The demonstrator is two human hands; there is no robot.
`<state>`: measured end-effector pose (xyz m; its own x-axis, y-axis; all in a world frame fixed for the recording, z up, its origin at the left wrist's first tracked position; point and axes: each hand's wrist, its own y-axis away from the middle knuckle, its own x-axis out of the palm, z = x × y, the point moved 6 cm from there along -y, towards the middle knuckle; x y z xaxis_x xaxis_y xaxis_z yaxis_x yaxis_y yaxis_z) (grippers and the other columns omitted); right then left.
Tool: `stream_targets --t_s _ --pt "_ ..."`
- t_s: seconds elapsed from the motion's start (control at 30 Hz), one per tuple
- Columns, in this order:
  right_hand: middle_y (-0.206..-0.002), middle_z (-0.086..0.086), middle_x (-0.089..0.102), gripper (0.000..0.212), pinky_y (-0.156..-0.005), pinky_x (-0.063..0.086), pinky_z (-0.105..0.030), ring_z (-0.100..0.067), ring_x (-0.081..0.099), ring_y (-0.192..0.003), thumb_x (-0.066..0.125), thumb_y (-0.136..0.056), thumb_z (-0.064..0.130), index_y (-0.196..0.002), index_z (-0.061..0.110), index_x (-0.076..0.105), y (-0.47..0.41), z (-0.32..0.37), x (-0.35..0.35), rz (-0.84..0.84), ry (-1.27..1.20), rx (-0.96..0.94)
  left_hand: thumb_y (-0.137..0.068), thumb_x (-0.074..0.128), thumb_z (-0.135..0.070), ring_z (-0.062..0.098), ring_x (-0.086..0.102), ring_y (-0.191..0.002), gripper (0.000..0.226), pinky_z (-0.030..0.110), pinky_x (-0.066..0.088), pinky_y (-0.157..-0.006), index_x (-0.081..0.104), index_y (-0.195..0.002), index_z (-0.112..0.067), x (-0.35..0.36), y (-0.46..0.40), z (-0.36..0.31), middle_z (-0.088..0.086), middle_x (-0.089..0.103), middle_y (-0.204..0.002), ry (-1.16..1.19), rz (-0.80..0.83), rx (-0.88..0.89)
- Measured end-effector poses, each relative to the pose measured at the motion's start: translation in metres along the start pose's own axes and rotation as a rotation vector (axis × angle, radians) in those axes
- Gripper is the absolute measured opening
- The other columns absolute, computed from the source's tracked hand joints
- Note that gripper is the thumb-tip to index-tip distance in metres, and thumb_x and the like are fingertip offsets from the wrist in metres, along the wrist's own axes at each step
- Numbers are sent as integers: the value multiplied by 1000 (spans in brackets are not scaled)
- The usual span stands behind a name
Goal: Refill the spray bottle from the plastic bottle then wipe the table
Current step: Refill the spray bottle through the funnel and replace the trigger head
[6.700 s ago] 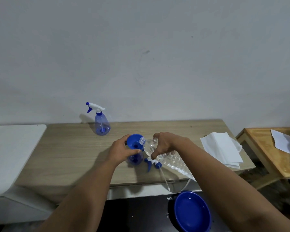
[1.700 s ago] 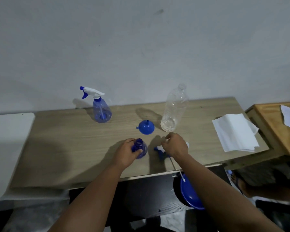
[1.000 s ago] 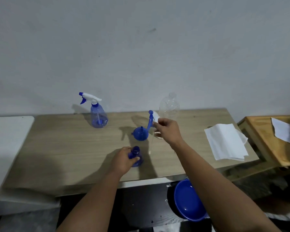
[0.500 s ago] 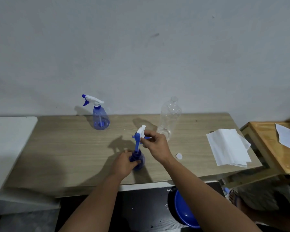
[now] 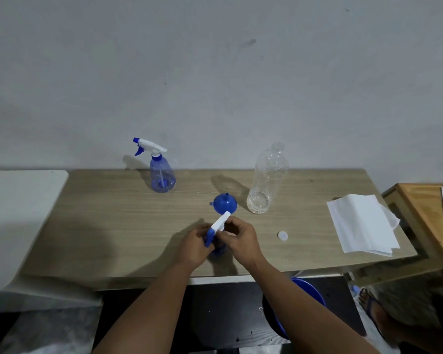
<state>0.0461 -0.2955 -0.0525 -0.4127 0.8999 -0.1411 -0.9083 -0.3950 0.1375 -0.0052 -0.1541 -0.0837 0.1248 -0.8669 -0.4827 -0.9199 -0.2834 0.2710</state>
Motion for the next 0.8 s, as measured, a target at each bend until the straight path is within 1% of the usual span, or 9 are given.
stream_targets --t_s 0.1,0.27,0.37,0.47,0.53,0.6,0.67,0.73,0.8 --pt "-102 1 79 30 -92 59 -33 -13 75 -99 80 -83 3 -99 29 79 1 0 -1 -42 51 -14 -79 72 4 -3 63 -69 40 5 41 -63 62 -92 -33 -2 2 -3 -22 63 -79 6 -3 10" --pt "-89 3 78 23 -80 56 -20 -7 74 -90 87 -75 8 -91 14 72 3 -8 -3 -112 70 31 -75 71 5 -12 61 -68 41 7 42 -61 71 -101 -27 -4 4 -1 -16 68 -74 11 -1 30" --pt "-98 2 76 29 -90 57 -25 -11 73 -98 85 -74 17 -100 18 72 6 -7 -1 -54 59 -12 -74 67 6 -9 63 -72 50 8 44 -66 68 -93 -40 -2 3 -1 -23 70 -77 27 5 58" --pt "-110 -1 74 31 -100 56 -31 -13 72 -107 80 -78 18 -109 21 77 8 -11 -2 -27 52 -33 -75 68 4 1 67 -78 42 19 50 -74 73 -98 -32 -1 2 4 -12 75 -88 82 -6 65" --pt "-104 -1 77 25 -98 57 -33 -15 74 -103 85 -81 12 -104 17 76 7 -14 -3 -43 44 -11 -74 70 4 -2 66 -74 44 20 49 -72 72 -94 -35 -2 1 7 -18 73 -82 92 -22 51" --pt "-95 -1 77 24 -92 59 -32 -15 74 -96 88 -79 9 -95 14 71 5 -13 -2 -76 44 10 -73 68 10 -5 64 -72 54 13 47 -69 67 -90 -42 -2 2 5 -24 71 -77 89 -18 38" --pt "-96 0 76 29 -91 58 -28 -12 73 -96 87 -77 8 -97 15 69 3 -13 0 -76 46 20 -74 65 12 -7 64 -72 58 8 45 -67 66 -90 -43 0 1 7 -28 70 -77 115 -7 19" --pt "-104 1 76 35 -96 56 -26 -13 72 -104 84 -79 8 -109 17 70 7 -12 3 -31 28 -1 -76 66 5 -7 66 -78 47 11 47 -70 70 -98 -37 1 1 8 -26 72 -82 138 -4 4" --pt "-112 -2 75 36 -101 55 -32 -17 72 -110 78 -80 11 -116 18 74 9 -14 1 -44 26 -15 -70 67 -8 3 71 -90 43 22 52 -80 73 -111 -22 1 1 12 -14 77 -96 187 2 0"
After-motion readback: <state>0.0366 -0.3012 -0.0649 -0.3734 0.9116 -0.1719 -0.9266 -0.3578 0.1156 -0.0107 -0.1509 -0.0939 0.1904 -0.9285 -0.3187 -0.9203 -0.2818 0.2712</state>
